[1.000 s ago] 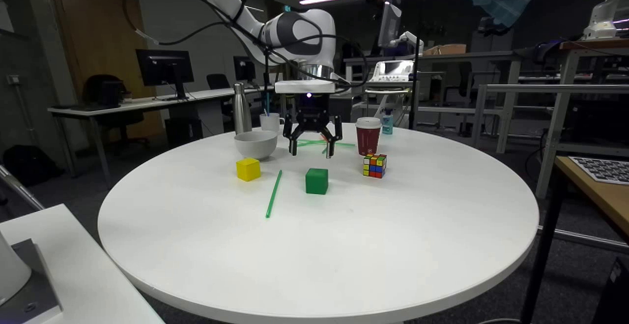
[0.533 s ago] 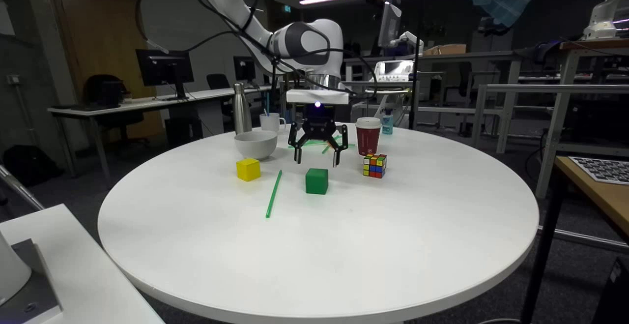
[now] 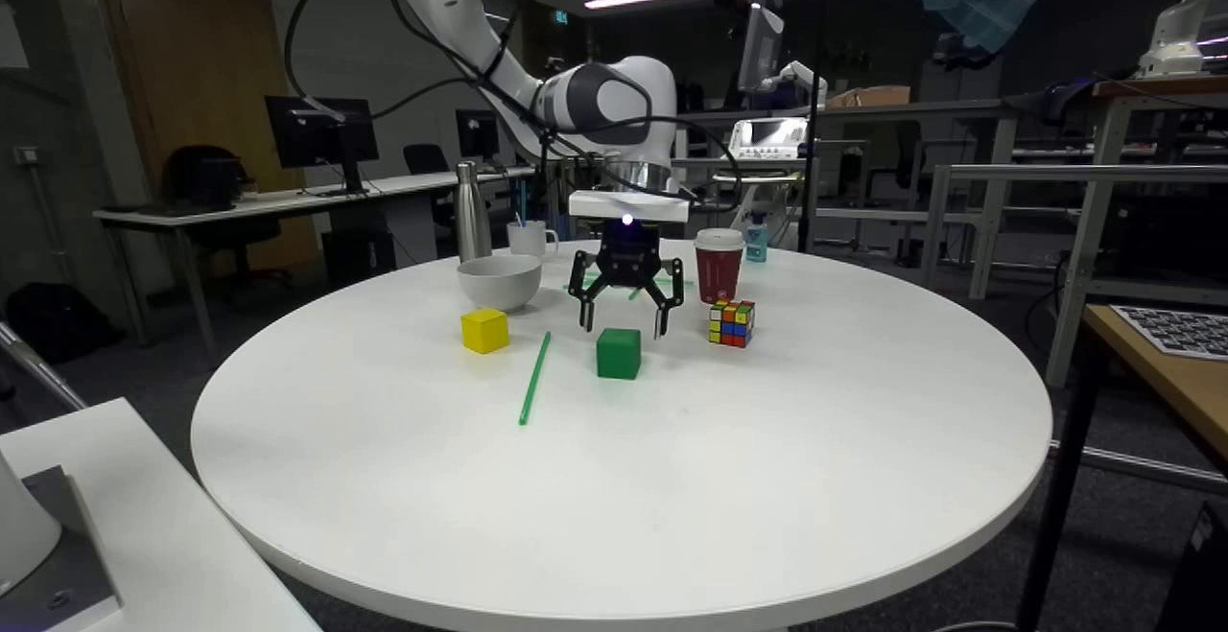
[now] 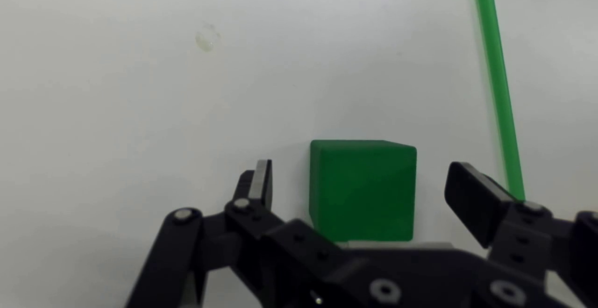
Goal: Pick the green block and put it on the yellow block
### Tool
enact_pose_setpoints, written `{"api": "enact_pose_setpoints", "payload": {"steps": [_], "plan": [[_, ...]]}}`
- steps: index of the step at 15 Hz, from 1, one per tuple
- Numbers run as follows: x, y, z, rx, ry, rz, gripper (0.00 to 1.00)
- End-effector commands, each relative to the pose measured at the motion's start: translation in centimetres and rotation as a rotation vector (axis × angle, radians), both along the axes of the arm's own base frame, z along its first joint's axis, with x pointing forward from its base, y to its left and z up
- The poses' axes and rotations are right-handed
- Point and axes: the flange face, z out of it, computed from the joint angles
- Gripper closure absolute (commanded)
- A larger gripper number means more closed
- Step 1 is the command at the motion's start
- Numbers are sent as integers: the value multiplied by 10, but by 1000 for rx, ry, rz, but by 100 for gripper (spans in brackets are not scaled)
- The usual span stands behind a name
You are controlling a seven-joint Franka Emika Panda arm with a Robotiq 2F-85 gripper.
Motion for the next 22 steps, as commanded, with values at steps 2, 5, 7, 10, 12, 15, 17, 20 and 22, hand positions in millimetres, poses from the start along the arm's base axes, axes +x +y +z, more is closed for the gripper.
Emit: {"api": "enact_pose_setpoints", "payload": {"steps": [2,5,7,10,12,15,17,20,22], "plan": [[10,1,1,1,-4,-43,0],[10,7,-2,-15,2,-84,0],[10,11,-3,-20,2,-107,0],[8,19,-4,-20,5,-124,0],[7,23,-5,-19,8,-126,0],[5,25,-4,-11,11,-114,0],[5,25,-5,-10,10,-100,0],[2,24,-5,-3,14,-88,0],[0,23,-7,-1,19,-69,0]]}}
